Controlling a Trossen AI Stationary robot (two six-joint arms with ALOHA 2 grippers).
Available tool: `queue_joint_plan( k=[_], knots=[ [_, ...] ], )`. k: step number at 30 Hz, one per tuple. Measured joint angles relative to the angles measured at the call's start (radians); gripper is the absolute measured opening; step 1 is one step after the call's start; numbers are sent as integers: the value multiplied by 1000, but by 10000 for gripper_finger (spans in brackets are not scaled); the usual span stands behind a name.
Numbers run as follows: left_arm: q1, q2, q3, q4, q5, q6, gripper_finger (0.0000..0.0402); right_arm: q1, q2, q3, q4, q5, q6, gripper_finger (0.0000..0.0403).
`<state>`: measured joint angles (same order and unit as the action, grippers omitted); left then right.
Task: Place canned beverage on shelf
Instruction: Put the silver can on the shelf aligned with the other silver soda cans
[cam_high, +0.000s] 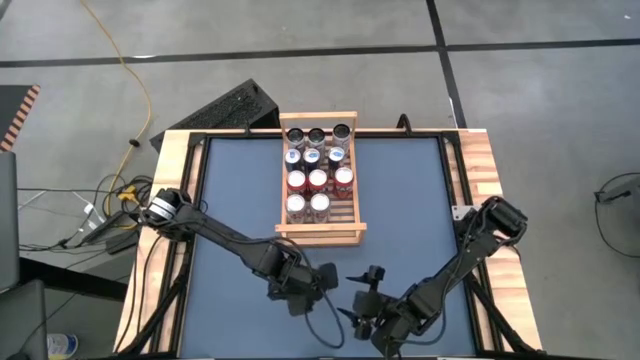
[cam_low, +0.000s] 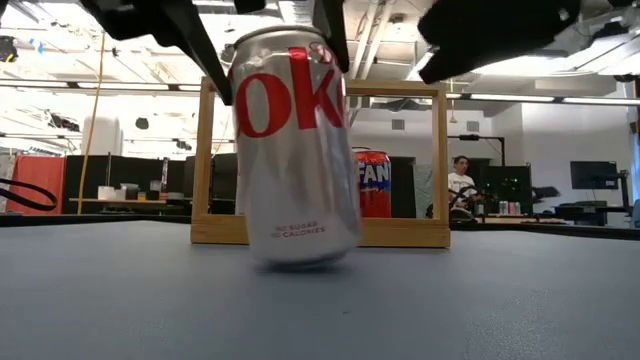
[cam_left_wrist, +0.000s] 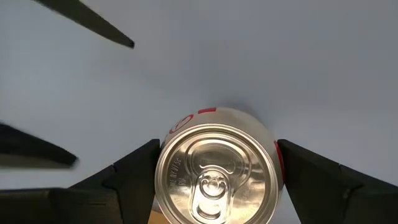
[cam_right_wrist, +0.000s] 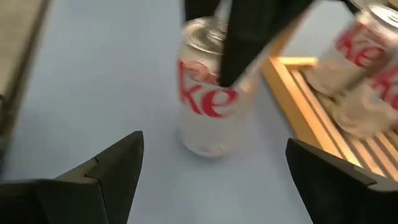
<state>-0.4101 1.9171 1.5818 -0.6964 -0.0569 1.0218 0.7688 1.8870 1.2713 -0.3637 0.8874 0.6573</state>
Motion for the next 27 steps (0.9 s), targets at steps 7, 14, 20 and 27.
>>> queue_joint_plan(
  k=[7, 14, 20, 27],
  knots=[
    [-11, 0, 0, 27, -10, 125, 277, -15, -1, -145, 388, -103, -186, 360],
    [-26, 0, 0, 61, -7, 125, 277, -42, 1, -368, 779, -86, -224, 344],
    [-23, 0, 0, 98, -7, 114, 277, -75, -1, -381, 871, -156, -327, 343],
    [-17, 0, 0, 131, -3, 144, 277, -127, -1, -381, 875, -226, -355, 343]
  ],
)
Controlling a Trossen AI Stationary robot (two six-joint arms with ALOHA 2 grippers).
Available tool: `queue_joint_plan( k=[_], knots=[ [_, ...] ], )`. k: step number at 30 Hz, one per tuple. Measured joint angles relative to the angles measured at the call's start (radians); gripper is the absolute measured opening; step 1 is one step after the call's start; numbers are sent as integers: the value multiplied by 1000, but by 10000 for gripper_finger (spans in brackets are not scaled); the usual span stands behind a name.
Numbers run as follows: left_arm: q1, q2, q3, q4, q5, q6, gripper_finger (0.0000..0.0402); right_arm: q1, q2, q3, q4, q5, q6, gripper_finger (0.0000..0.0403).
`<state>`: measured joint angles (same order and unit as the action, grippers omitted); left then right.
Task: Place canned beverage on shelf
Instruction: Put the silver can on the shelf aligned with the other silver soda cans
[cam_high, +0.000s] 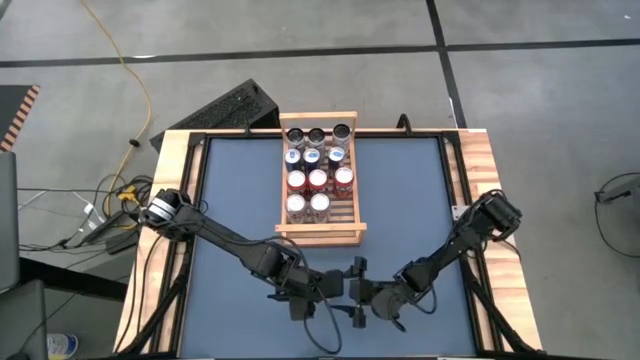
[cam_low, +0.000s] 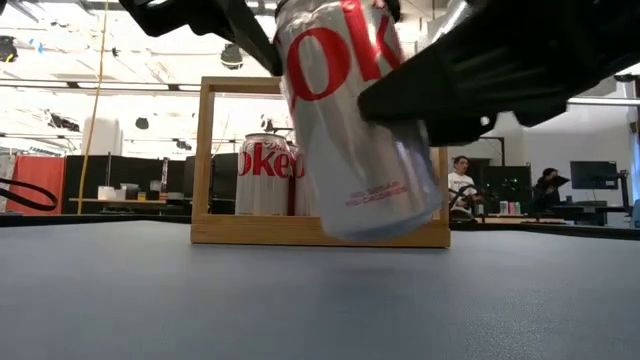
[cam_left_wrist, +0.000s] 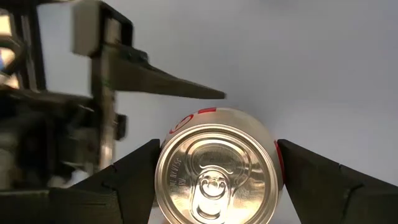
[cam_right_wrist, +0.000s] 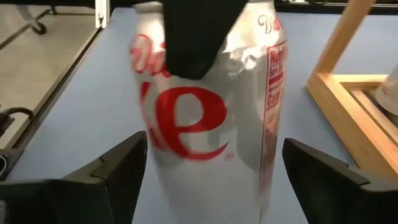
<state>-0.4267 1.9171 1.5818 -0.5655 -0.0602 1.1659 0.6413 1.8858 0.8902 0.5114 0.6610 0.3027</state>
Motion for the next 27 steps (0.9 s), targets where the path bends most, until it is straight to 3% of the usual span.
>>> queue_joint_plan(
  k=[8, 17, 23, 27],
  knots=[
    [2, 0, 0, 17, 3, 1, 278, -27, 0, 0, 7, -82, -42, 323],
    [1, 0, 0, 36, 9, -6, 278, -26, 0, 0, 6, -86, -42, 182],
    [1, 0, 0, 51, 42, -61, 280, -26, 0, 0, 10, -99, -35, 181],
    [1, 0, 0, 66, 41, -147, 307, -25, 0, 1, 11, -109, -15, 182]
  ],
)
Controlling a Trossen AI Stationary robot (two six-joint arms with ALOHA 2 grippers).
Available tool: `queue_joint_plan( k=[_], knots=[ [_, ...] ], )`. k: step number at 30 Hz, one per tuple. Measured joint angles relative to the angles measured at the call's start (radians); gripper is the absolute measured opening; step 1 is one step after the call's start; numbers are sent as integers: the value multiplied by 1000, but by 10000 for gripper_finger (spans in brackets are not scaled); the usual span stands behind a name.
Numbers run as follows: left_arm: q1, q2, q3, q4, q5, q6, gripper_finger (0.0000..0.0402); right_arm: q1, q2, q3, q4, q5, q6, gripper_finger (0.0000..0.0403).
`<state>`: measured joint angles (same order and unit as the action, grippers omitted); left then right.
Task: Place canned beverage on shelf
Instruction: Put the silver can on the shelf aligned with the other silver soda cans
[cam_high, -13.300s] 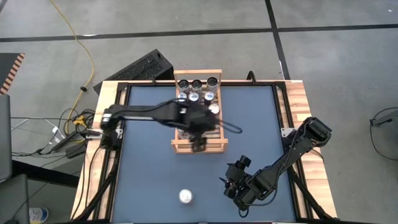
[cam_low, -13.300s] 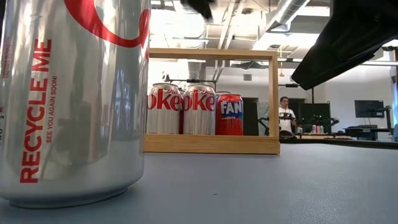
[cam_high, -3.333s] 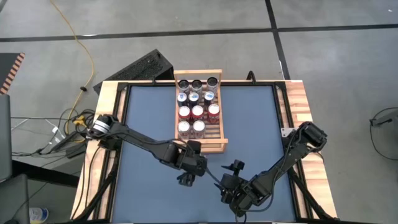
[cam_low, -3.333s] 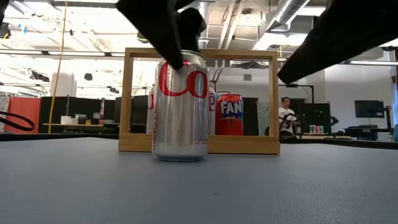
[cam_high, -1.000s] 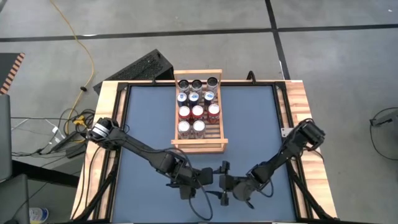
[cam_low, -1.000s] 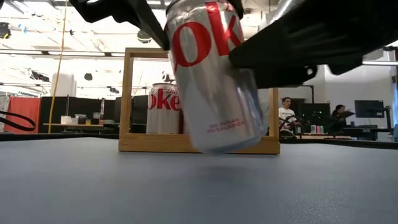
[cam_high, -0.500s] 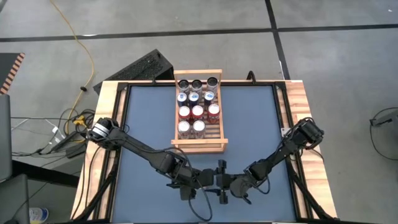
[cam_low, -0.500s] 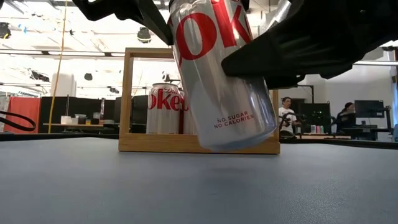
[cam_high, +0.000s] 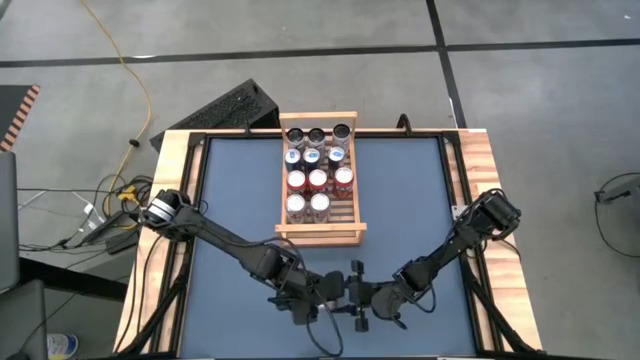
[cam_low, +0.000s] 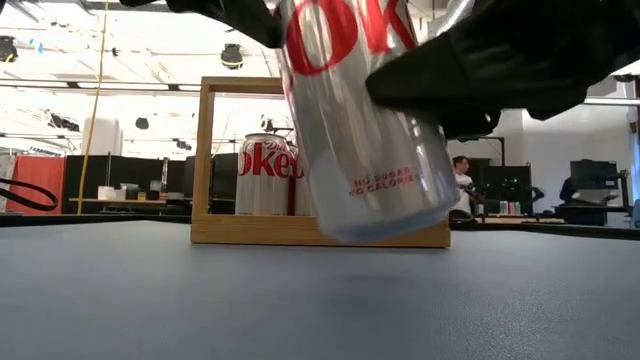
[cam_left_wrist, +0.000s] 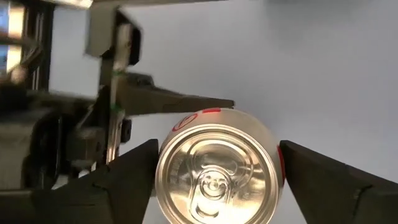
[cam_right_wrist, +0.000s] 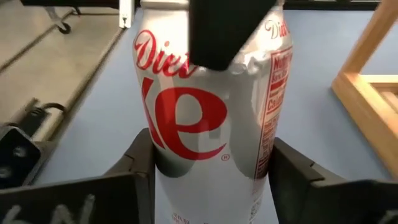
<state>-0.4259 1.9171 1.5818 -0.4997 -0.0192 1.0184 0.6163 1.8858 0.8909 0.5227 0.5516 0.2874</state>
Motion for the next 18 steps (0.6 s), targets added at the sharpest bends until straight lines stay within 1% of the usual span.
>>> queue_joint_plan(
  k=[2, 6, 8, 10, 12, 14, 16, 18],
  knots=[
    [0, 0, 0, 7, -24, -43, 326, 0, 0, 0, -5, 13, -1, 188],
    [-2, 0, 0, 34, -38, -53, 355, 1, 0, -1, -11, 18, 0, 194],
    [-10, 0, 13, 23, -88, -92, 362, 1, 0, -1, -10, 18, 8, 193],
    [-16, 0, 33, 5, -158, -218, 364, 1, 0, -1, -16, 24, 28, 193],
    [-15, -1, 59, -2, -199, -401, 365, 1, 0, -1, -25, 39, 35, 194],
    [-11, -6, 88, 4, -224, -599, 365, 4, 2, -1, -40, 75, 37, 194],
    [-9, -15, 113, -52, -243, -780, 365, 2, 3, -1, -66, 113, 40, 194],
    [-8, -13, 131, -98, -234, -885, 365, 2, 3, -1, -87, 138, 57, 194]
  ],
)
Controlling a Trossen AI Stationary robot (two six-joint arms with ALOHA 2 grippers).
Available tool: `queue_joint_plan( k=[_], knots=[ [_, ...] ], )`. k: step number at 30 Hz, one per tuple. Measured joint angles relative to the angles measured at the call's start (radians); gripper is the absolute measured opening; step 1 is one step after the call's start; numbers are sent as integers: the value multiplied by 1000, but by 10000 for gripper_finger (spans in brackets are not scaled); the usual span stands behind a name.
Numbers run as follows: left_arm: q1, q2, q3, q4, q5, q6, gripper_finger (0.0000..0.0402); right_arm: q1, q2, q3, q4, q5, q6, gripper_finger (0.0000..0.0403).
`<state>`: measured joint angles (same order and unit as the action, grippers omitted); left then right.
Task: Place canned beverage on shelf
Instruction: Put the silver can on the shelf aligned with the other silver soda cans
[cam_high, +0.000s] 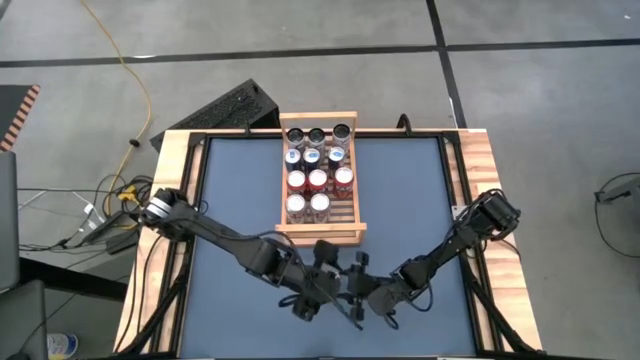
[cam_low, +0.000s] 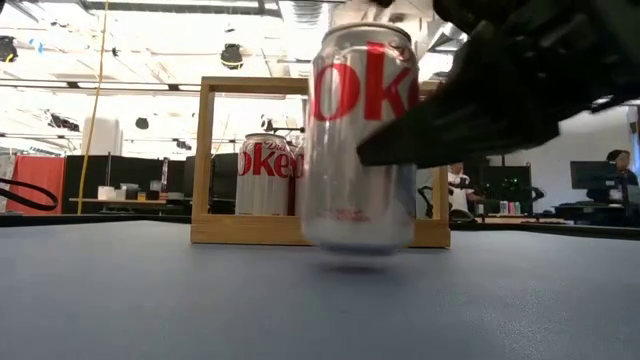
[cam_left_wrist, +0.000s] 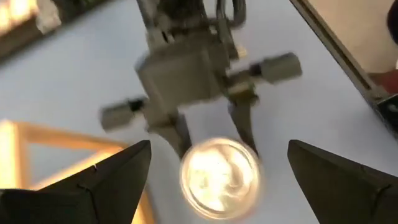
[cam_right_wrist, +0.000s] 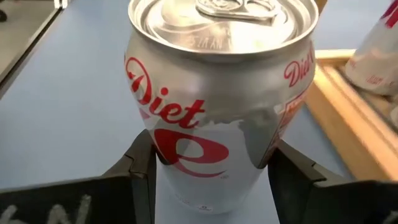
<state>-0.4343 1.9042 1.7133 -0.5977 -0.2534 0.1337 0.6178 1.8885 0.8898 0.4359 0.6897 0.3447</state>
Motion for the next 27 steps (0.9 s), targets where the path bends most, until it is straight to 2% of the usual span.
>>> queue_joint_plan(
  k=[5, 8, 12, 14, 18, 27],
  knots=[
    [-15, 4, 2, -45, -11, -170, 365, 2, 0, 0, -29, -5, 24, 194],
    [-29, 4, 2, -55, -76, -260, 362, 2, 0, 0, -24, 7, 24, 194],
    [-62, 0, 2, -102, -189, -251, 361, 7, 0, 0, -24, 17, 24, 194],
    [-68, -10, 1, -131, -157, -260, 361, 8, 0, 0, -24, 17, 24, 194],
    [-49, -60, 1, -180, -15, -303, 361, 11, -1, 0, -25, 14, 32, 194],
    [17, -52, 0, -137, 14, -388, 361, -23, -1, 1, -47, 14, 72, 194]
  ],
)
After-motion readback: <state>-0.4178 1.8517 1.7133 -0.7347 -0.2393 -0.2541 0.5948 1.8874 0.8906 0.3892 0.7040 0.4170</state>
